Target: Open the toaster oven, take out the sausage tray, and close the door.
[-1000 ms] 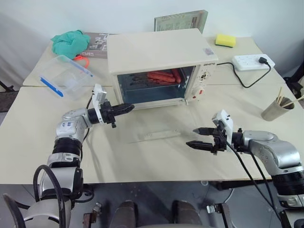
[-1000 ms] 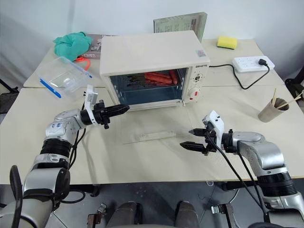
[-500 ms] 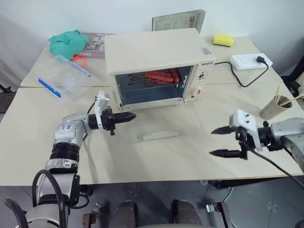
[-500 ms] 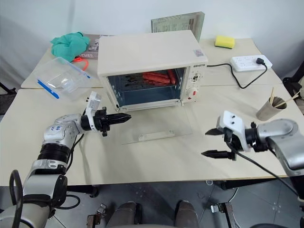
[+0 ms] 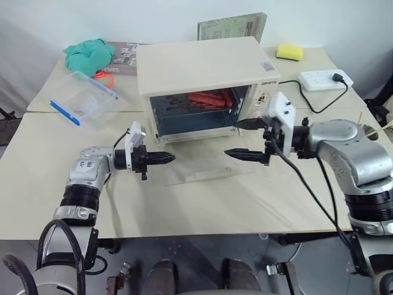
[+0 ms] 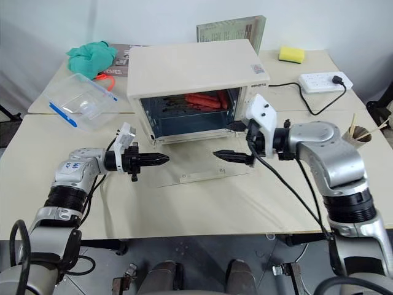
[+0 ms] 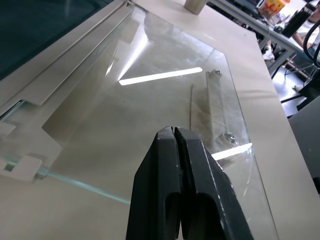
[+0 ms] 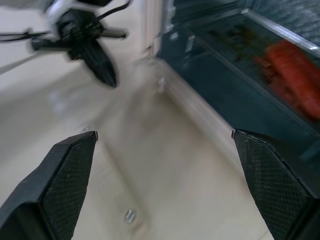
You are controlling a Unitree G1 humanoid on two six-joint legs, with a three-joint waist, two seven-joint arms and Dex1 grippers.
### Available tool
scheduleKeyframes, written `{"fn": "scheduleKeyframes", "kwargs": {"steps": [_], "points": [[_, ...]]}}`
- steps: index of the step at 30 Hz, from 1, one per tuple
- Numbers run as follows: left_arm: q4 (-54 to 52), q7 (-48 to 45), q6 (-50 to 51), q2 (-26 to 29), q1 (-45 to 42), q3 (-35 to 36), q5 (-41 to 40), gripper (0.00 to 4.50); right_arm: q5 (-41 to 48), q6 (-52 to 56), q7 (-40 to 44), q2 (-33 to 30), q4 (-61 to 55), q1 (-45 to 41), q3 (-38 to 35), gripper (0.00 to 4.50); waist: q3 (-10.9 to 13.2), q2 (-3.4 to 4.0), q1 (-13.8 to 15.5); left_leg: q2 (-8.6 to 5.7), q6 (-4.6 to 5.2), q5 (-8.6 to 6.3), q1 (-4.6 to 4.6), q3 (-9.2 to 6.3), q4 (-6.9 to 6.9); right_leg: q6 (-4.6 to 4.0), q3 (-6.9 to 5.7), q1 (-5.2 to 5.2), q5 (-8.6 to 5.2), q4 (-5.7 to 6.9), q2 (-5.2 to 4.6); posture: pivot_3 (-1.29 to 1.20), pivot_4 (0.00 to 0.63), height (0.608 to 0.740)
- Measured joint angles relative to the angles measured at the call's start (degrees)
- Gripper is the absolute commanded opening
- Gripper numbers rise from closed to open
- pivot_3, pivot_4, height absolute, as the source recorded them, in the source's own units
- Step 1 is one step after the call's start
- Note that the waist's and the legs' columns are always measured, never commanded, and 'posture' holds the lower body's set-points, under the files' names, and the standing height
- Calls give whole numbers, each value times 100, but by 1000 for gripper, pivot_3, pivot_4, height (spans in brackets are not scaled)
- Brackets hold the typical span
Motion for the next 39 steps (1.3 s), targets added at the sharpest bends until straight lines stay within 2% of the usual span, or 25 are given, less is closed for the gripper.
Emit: {"fn": "scheduleKeyframes", "kwargs": {"steps": [5,13,16,18,22,25,31,37,38,39], "points": [[-145,188,20,16,92,125,-51,63,-540,80,-949,847,653,-226,389,4500,0,0,-65,1,0,0,0,0,-6,0,0,-9,0,9,0,0,150,740],[-823,476,369,48,559,338,-315,63,-1060,-387,-2006,1962,1449,-618,418,4500,0,0,-190,2,-3,1,0,-2,-15,0,0,-15,0,16,0,0,150,740],[-1102,592,513,51,724,384,-417,63,-1381,-723,-2183,1998,1636,-677,500,4500,0,0,-204,2,-3,0,0,-3,-18,0,-1,-16,0,15,0,0,150,740],[-1321,664,617,77,891,444,-500,63,-1786,-1133,-2162,1781,1733,-702,789,4500,0,0,-215,2,-4,-2,-1,-3,-20,0,-1,-19,0,15,0,0,150,740],[-1837,844,664,83,1222,732,-774,63,-1915,-1261,-2086,1839,1666,-701,861,4500,0,0,-256,6,-5,-2,0,-2,-23,0,-1,-22,0,16,0,0,150,740],[-2358,1048,839,74,1477,1048,-1078,630,-1971,-1323,-1958,1840,1512,-689,918,4500,0,0,-275,7,-7,-3,0,-2,-25,0,-1,-23,0,16,0,0,150,740],[-3047,1284,1112,186,1904,1495,-1535,2399,-2306,-1627,-1850,1868,1499,-685,1159,4500,0,0,-302,7,-8,-4,0,-2,-25,0,-1,-23,0,16,0,0,150,740],[-3313,1295,1074,282,2316,1825,-1907,4250,-3276,-2388,-2126,2028,2174,-1082,1822,4500,0,0,-365,9,-10,-5,1,-1,-26,-1,-1,-23,0,16,0,0,150,740],[-3381,1293,1077,287,2357,1836,-1952,4458,-3387,-2505,-2175,2079,2335,-1139,1850,4500,0,0,-362,9,-10,-5,1,-1,-26,-1,-1,-23,0,16,0,0,150,740],[-3455,1276,1071,296,2416,1864,-2020,4458,-3540,-2669,-2248,2115,2541,-1244,1949,4500,0,0,-364,9,-11,-6,1,-1,-25,-1,-1,-23,0,15,0,0,150,740]]}}
